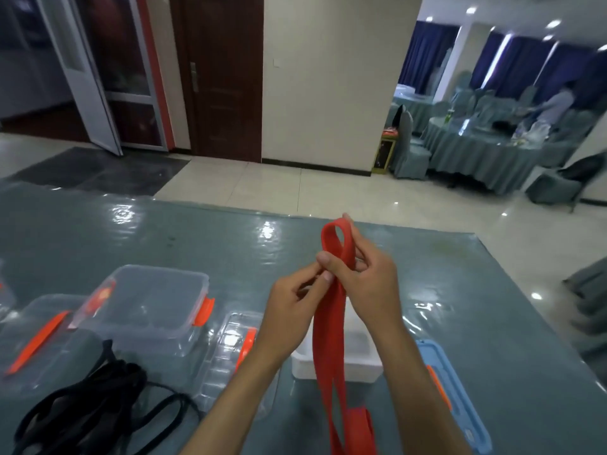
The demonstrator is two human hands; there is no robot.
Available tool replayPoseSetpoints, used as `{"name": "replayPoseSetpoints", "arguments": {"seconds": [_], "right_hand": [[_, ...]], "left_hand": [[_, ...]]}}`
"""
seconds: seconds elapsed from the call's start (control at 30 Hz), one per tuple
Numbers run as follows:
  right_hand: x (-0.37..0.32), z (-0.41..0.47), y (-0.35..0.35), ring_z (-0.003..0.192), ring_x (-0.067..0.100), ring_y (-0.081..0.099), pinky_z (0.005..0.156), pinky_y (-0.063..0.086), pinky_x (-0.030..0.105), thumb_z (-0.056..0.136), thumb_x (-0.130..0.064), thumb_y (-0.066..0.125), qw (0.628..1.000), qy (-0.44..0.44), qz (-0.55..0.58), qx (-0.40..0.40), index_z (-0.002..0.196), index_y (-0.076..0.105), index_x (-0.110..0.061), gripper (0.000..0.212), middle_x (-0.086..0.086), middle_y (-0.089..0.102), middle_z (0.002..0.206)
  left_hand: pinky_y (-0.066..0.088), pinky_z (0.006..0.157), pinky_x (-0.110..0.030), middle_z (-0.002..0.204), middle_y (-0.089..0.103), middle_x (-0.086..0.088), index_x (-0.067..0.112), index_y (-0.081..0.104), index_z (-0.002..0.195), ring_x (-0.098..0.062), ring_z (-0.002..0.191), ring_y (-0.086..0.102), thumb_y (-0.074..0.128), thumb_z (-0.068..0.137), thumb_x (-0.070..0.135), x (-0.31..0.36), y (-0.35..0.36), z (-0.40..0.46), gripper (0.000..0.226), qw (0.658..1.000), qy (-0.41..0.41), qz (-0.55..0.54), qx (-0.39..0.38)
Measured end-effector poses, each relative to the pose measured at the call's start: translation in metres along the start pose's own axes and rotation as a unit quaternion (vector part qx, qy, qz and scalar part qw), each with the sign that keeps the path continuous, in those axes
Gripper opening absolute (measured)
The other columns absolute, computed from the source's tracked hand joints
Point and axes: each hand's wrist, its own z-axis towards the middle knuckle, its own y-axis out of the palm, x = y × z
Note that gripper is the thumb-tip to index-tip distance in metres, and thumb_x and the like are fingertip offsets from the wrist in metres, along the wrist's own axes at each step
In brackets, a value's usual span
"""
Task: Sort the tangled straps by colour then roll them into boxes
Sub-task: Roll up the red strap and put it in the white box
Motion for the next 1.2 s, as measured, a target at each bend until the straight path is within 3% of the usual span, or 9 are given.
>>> {"name": "replayPoseSetpoints", "arguments": {"seconds": [0.1, 0.23, 0.33, 0.43, 0.63, 0.77, 0.93, 1.07, 1.2], "right_hand": [[-0.024, 0.012, -0.004, 0.078, -0.002, 0.069, 0.076, 0.055, 0.017, 0.075, -0.064, 0.074, 0.999, -0.031, -0.028, 0.035, 0.149, 0.053, -0.036, 0.082, -0.017, 0.075, 0.088], [-0.042, 0.024, -0.015, 0.086, 0.008, 0.073, 0.078, 0.061, 0.027, 0.081, -0.065, 0.071, 0.999, -0.032, -0.032, 0.027, 0.143, 0.06, -0.032, 0.071, -0.01, 0.076, 0.092], [-0.047, 0.032, -0.031, 0.093, 0.009, 0.073, 0.084, 0.063, 0.032, 0.084, -0.062, 0.071, 0.999, -0.013, -0.033, -0.001, 0.126, 0.07, -0.026, 0.055, -0.008, 0.076, 0.098], [-0.041, 0.038, -0.052, 0.106, 0.016, 0.072, 0.091, 0.062, 0.045, 0.08, -0.076, 0.068, 0.999, 0.011, -0.008, -0.035, 0.118, 0.07, -0.036, 0.056, -0.006, 0.076, 0.106], [-0.029, 0.046, -0.069, 0.13, 0.012, 0.06, 0.105, 0.055, 0.048, 0.088, -0.08, 0.05, 0.997, -0.002, -0.013, -0.079, 0.153, 0.043, -0.043, 0.075, -0.013, 0.064, 0.137], [-0.021, 0.054, -0.078, 0.117, 0.007, 0.06, 0.092, 0.061, 0.043, 0.092, -0.064, 0.052, 0.999, -0.006, -0.031, -0.034, 0.143, 0.059, -0.031, 0.062, -0.014, 0.053, 0.121], [-0.015, 0.05, -0.1, 0.057, 0.004, 0.046, 0.057, 0.044, 0.013, 0.1, -0.038, 0.062, 0.999, 0.014, 0.012, -0.038, 0.123, 0.072, -0.028, 0.026, 0.003, 0.049, 0.07], [-0.016, 0.039, -0.102, 0.068, 0.016, 0.061, 0.059, 0.051, 0.029, 0.089, -0.052, 0.059, 0.968, 0.094, 0.234, -0.013, 0.11, 0.073, -0.015, 0.045, 0.005, 0.068, 0.076], [-0.018, 0.032, -0.098, 0.069, 0.016, 0.068, 0.063, 0.056, 0.031, 0.086, -0.054, 0.064, 0.94, 0.196, 0.279, 0.002, 0.1, 0.075, -0.008, 0.049, 0.008, 0.074, 0.08]], "left_hand": [[0.054, 0.095, -0.023, 0.12, 0.076, 0.009, 0.027, 0.066, 0.131, -0.009, 0.114, 0.07, 0.052, 0.108, 0.012, 0.021, -0.001, 0.013, 0.032, 0.998, 0.025, -0.006, -0.059], [0.052, 0.105, -0.031, 0.137, 0.064, 0.021, 0.043, 0.047, 0.146, -0.011, 0.13, 0.061, 0.06, 0.103, 0.024, 0.035, 0.004, 0.028, 0.048, 0.988, 0.038, 0.054, -0.142], [0.051, 0.099, -0.017, 0.134, 0.059, 0.033, 0.049, 0.039, 0.145, 0.001, 0.127, 0.06, 0.066, 0.101, 0.019, 0.039, 0.014, 0.036, 0.06, 0.979, 0.046, 0.103, -0.17], [0.056, 0.097, -0.026, 0.127, 0.067, 0.021, 0.055, 0.042, 0.146, -0.011, 0.117, 0.067, 0.057, 0.104, 0.008, 0.032, 0.027, 0.046, 0.065, 0.977, 0.063, 0.143, -0.147], [0.047, 0.106, -0.018, 0.141, 0.06, 0.028, 0.037, 0.035, 0.156, -0.002, 0.129, 0.059, 0.045, 0.103, -0.002, 0.018, 0.043, 0.067, 0.067, 0.98, 0.076, 0.153, -0.104], [0.051, 0.088, -0.016, 0.121, 0.069, 0.021, 0.035, 0.04, 0.153, -0.005, 0.106, 0.068, 0.047, 0.104, -0.004, 0.012, 0.061, 0.067, 0.063, 0.986, 0.064, 0.128, -0.08], [0.058, 0.085, -0.024, 0.115, 0.075, 0.005, 0.037, 0.047, 0.15, -0.014, 0.102, 0.073, 0.051, 0.108, 0.006, 0.01, 0.084, 0.065, 0.053, 0.99, 0.049, 0.129, -0.041], [0.051, 0.086, -0.018, 0.115, 0.065, 0.004, 0.041, 0.041, 0.155, -0.012, 0.099, 0.064, 0.049, 0.103, 0.004, 0.016, 0.079, 0.068, 0.065, 0.952, 0.123, 0.278, -0.022], [0.053, 0.082, -0.031, 0.107, 0.054, 0.006, 0.048, 0.034, 0.157, -0.013, 0.091, 0.057, 0.054, 0.097, 0.006, 0.009, 0.061, 0.051, 0.076, 0.928, 0.131, 0.344, -0.055]]}}
